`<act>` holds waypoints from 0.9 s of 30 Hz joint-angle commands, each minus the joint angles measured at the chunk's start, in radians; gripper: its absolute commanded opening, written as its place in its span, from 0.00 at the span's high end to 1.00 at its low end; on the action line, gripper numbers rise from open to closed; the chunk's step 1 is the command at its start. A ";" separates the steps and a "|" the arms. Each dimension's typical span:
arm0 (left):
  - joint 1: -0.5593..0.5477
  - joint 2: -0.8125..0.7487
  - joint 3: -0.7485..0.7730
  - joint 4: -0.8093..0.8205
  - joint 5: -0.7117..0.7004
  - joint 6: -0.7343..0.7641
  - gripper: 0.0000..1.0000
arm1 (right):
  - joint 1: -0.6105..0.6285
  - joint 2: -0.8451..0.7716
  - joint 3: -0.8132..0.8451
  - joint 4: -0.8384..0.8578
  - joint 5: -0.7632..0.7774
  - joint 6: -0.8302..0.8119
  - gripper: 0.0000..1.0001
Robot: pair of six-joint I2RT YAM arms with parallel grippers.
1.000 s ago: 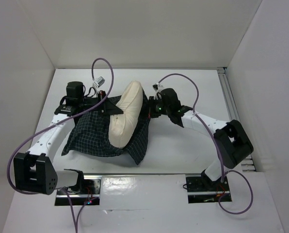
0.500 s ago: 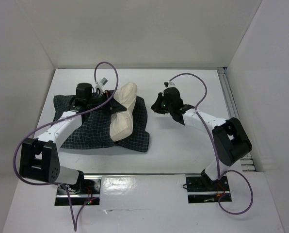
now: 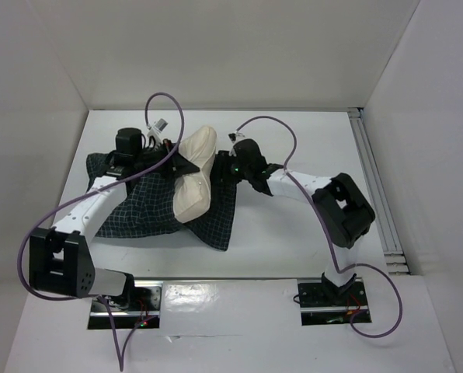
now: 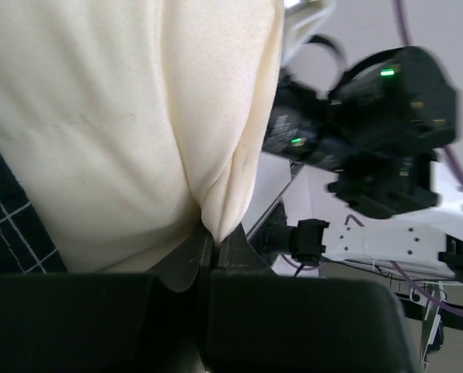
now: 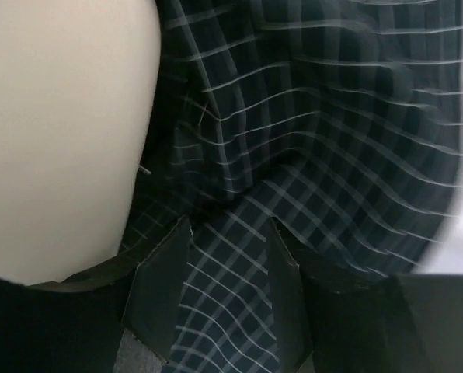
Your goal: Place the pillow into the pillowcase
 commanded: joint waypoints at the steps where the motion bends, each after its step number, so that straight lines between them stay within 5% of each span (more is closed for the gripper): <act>1: 0.009 -0.085 0.108 0.042 0.108 -0.019 1.00 | 0.024 0.067 0.077 0.096 -0.103 0.034 0.48; 9: 0.028 -0.108 0.138 0.020 0.117 -0.019 1.00 | 0.085 0.278 0.303 0.069 -0.022 0.060 0.39; 11: 0.028 -0.108 0.119 0.032 0.128 -0.029 1.00 | 0.085 0.288 0.303 0.093 0.030 0.098 0.50; 15: 0.028 -0.108 0.109 0.043 0.137 -0.038 1.00 | 0.085 0.286 0.303 0.086 0.117 0.111 0.90; 17: 0.037 -0.099 0.109 0.029 0.123 -0.018 1.00 | 0.076 0.262 0.255 0.077 0.146 0.111 1.00; 27: 0.048 -0.007 0.005 0.098 0.094 -0.021 1.00 | 0.010 0.044 0.018 0.153 -0.079 0.068 1.00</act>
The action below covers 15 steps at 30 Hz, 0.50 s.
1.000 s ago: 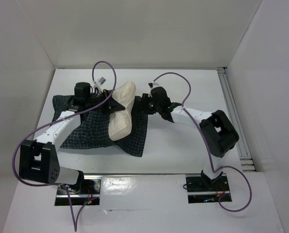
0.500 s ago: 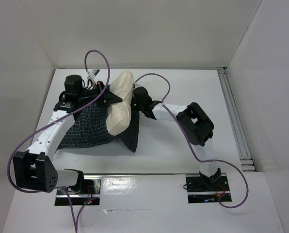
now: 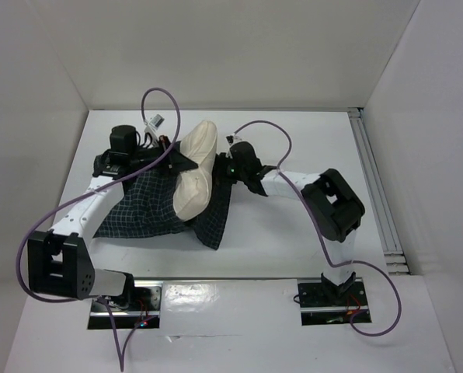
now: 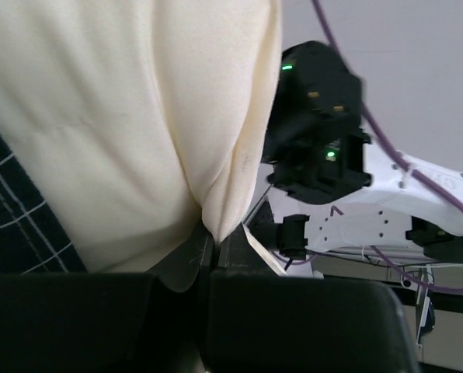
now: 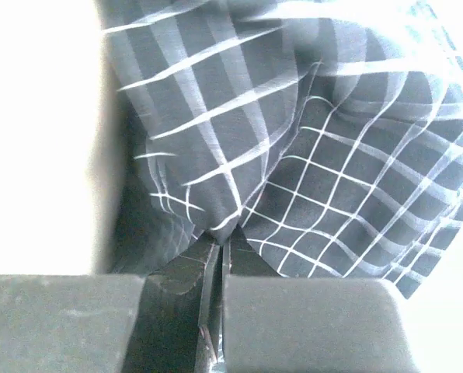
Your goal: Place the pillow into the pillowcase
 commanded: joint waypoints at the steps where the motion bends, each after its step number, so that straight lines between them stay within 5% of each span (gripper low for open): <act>1: 0.010 0.038 -0.042 0.100 0.021 -0.017 1.00 | -0.019 -0.126 -0.063 0.129 -0.118 -0.017 1.00; 7: 0.019 0.070 -0.052 0.077 -0.011 0.031 1.00 | -0.069 -0.248 -0.149 0.208 -0.247 -0.004 1.00; 15: 0.058 0.089 -0.071 0.059 -0.029 0.061 1.00 | -0.219 -0.335 -0.253 0.085 -0.175 -0.069 1.00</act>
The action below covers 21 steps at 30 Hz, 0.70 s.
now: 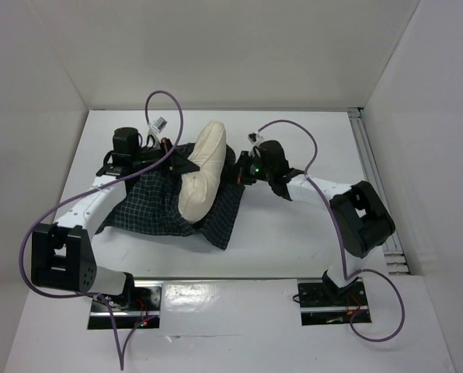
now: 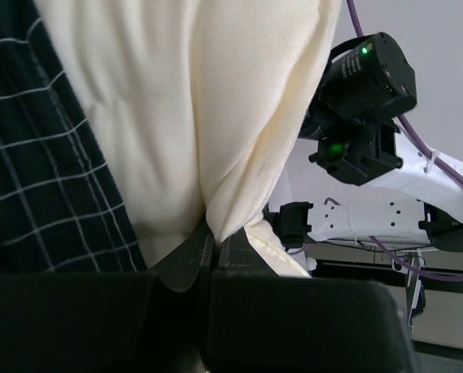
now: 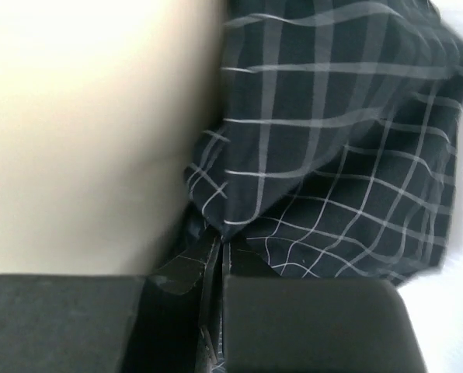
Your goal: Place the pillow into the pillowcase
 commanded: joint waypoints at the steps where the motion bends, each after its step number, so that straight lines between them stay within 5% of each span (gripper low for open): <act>1: 0.064 0.030 -0.021 -0.008 -0.086 0.057 1.00 | -0.110 -0.083 -0.034 -0.013 0.027 -0.042 1.00; 8: 0.064 0.064 -0.059 0.078 -0.088 0.008 1.00 | -0.119 -0.015 0.021 -0.224 0.117 -0.140 1.00; 16: 0.035 0.111 -0.059 0.090 -0.097 0.006 1.00 | -0.119 0.027 0.021 -0.179 0.197 -0.079 0.96; 21: -0.023 0.111 -0.128 0.265 -0.019 -0.095 1.00 | -0.119 0.155 0.057 -0.126 0.217 -0.006 0.94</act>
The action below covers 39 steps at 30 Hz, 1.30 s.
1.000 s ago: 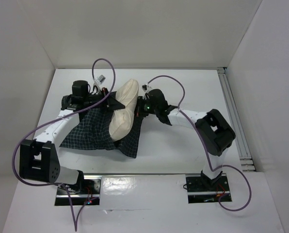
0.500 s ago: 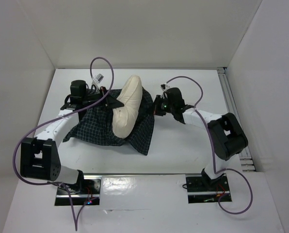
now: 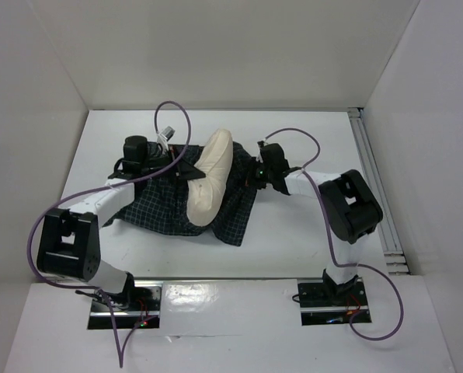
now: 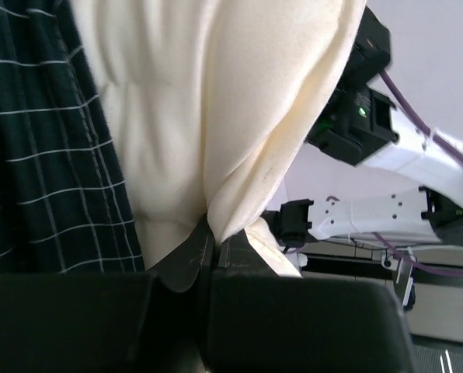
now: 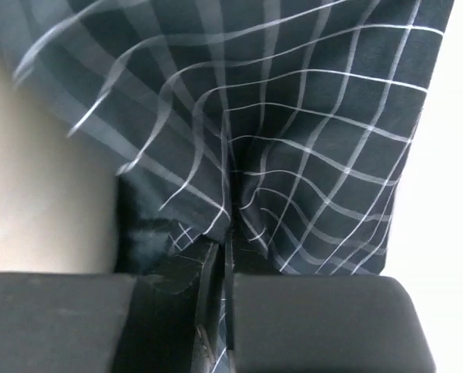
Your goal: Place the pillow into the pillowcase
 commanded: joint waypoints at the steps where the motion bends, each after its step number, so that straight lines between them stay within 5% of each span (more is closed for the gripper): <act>1: -0.024 0.020 -0.059 0.135 -0.040 -0.062 1.00 | -0.031 0.070 0.054 0.046 0.096 0.046 0.92; 7: -0.055 0.038 -0.059 0.199 -0.008 -0.096 1.00 | -0.009 0.026 0.056 0.049 0.134 0.069 0.52; 14: -0.064 0.049 -0.041 0.239 0.011 -0.119 1.00 | 0.053 -0.033 0.091 0.001 0.181 0.006 0.51; 24: -0.064 0.058 -0.041 0.221 0.011 -0.119 1.00 | 0.096 0.110 0.200 -0.017 0.176 -0.014 0.47; 27: -0.064 0.058 -0.041 0.221 0.011 -0.119 1.00 | 0.116 0.160 0.252 -0.072 0.223 -0.028 0.38; 32: -0.064 0.058 -0.030 0.201 0.000 -0.110 1.00 | 0.155 0.194 0.283 -0.137 0.355 -0.014 0.58; 33: -0.064 0.058 -0.030 0.190 0.000 -0.110 1.00 | 0.155 0.180 0.272 -0.137 0.374 -0.005 0.83; 34: -0.064 0.049 -0.019 0.172 -0.009 -0.080 1.00 | 0.155 0.167 0.245 -0.137 0.400 0.012 0.96; 39: -0.064 0.064 0.021 -0.016 -0.100 0.043 1.00 | 0.112 -0.069 0.078 -0.016 0.414 0.032 1.00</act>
